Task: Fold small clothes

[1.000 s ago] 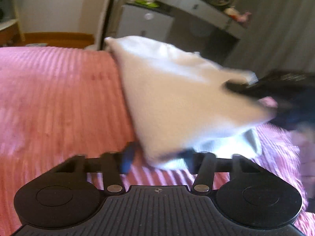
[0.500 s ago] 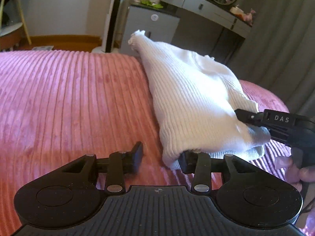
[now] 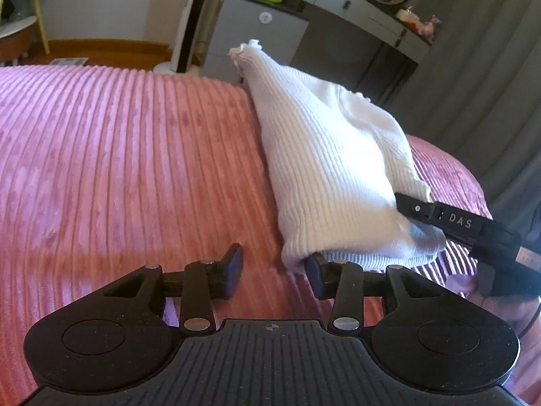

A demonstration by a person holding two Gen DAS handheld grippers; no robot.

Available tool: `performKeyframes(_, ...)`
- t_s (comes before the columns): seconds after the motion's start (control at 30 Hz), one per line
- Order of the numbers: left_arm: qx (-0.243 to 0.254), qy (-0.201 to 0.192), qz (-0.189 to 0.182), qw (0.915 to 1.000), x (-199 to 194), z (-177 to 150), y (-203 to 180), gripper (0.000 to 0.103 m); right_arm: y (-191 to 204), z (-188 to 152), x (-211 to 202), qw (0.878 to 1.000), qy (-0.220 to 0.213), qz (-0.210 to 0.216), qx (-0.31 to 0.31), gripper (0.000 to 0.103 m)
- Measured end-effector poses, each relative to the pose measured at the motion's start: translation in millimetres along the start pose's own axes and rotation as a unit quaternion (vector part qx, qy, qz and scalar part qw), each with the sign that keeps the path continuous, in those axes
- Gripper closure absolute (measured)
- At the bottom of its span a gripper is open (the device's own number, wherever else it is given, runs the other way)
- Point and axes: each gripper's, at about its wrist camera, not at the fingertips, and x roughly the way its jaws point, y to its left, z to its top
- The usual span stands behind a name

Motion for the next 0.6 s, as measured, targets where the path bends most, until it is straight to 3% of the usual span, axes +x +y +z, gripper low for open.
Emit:
performKeyframes(0.13,-0.002,0.011,0.014,0.9998,-3,1,-2,0.058,5,1,-2,1.0,0.006,-0.012,-0.008,0.084)
performKeyframes(0.33,0.042,0.026,0.064,0.9967,-12,2,-7,0.058,26,3,-16,0.999,0.005,-0.047,-0.026,0.074)
performKeyframes(0.6,0.064,0.005,0.097,0.9932,-26,15,2,0.057,25,14,-26,0.999,-0.007,-0.047,-0.017,0.06)
